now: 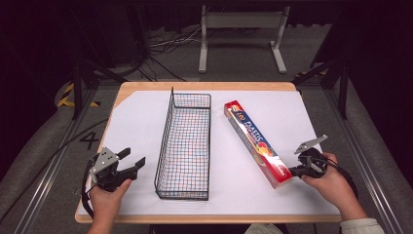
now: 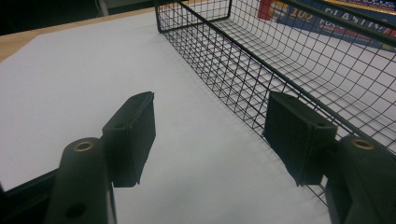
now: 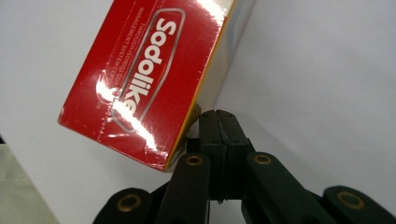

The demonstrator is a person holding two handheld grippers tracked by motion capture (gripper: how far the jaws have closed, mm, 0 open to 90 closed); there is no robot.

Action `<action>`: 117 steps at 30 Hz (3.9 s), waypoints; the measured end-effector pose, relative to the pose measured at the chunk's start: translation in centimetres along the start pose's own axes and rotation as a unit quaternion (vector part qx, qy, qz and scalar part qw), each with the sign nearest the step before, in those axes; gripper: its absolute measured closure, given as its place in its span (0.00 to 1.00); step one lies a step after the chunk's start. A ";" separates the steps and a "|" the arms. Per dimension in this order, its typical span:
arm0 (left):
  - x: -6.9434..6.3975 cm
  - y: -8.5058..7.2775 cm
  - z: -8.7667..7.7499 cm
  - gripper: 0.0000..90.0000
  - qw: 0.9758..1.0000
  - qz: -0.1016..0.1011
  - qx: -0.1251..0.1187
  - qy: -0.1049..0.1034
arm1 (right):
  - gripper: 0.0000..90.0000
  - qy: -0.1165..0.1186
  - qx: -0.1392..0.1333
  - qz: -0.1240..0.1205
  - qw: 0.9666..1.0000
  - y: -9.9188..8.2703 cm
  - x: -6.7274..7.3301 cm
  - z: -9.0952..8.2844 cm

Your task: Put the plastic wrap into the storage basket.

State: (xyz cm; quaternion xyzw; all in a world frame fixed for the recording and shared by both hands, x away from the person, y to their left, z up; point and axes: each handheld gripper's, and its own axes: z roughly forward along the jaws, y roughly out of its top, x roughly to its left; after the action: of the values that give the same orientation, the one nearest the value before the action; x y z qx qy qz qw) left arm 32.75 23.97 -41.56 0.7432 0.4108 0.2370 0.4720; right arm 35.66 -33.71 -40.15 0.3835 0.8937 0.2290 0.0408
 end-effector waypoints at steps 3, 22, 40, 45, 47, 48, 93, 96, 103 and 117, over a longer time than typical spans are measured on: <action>0.0 0.0 0.0 0.38 1.000 -0.001 0.000 -0.001 | 1.00 0.008 0.006 -0.008 1.000 0.4 0.9 0.3; -0.1 0.0 -0.1 0.37 1.000 0.005 -0.004 0.011 | 0.81 -0.007 -0.013 -0.011 1.000 1.5 2.0 -0.1; -0.2 -0.4 -0.8 0.37 1.000 -0.007 -0.011 0.013 | 0.57 0.000 -0.162 0.022 0.986 5.0 2.2 -3.5; -0.3 -0.7 -1.7 0.36 1.000 -0.009 -0.017 0.018 | 0.46 -0.004 -0.201 0.067 0.977 6.2 2.0 -3.3; -0.4 -0.8 -1.8 0.36 1.000 -0.008 -0.016 0.019 | 0.41 -0.008 -0.217 0.078 0.973 6.6 2.0 -3.2; -0.4 -0.8 -1.8 0.36 1.000 -0.009 -0.015 0.019 | 0.43 -0.009 -0.219 0.085 0.972 6.8 2.1 -3.1; -0.1 -0.8 -1.3 0.36 1.000 -0.011 -0.014 0.019 | 0.25 -0.105 -0.084 0.158 0.978 14.5 2.8 3.4; 0.0 -0.8 -1.1 0.36 1.000 -0.013 -0.012 0.017 | 0.25 -0.109 -0.063 0.172 0.977 14.4 2.9 4.2; 0.0 -0.8 -1.1 0.36 1.000 -0.014 -0.011 0.016 | 0.24 -0.118 -0.026 0.188 0.975 14.6 2.9 5.0; 0.1 -0.9 -0.5 0.35 1.000 -0.011 -0.002 0.013 | 0.25 -0.131 0.051 0.211 0.967 15.0 2.7 7.6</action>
State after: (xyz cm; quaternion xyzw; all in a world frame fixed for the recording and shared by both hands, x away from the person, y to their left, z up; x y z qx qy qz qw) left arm 32.08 24.53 -42.09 0.7343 0.4246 0.2420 0.4712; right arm 45.67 -19.90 -39.99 0.5918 0.7898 0.1347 0.0884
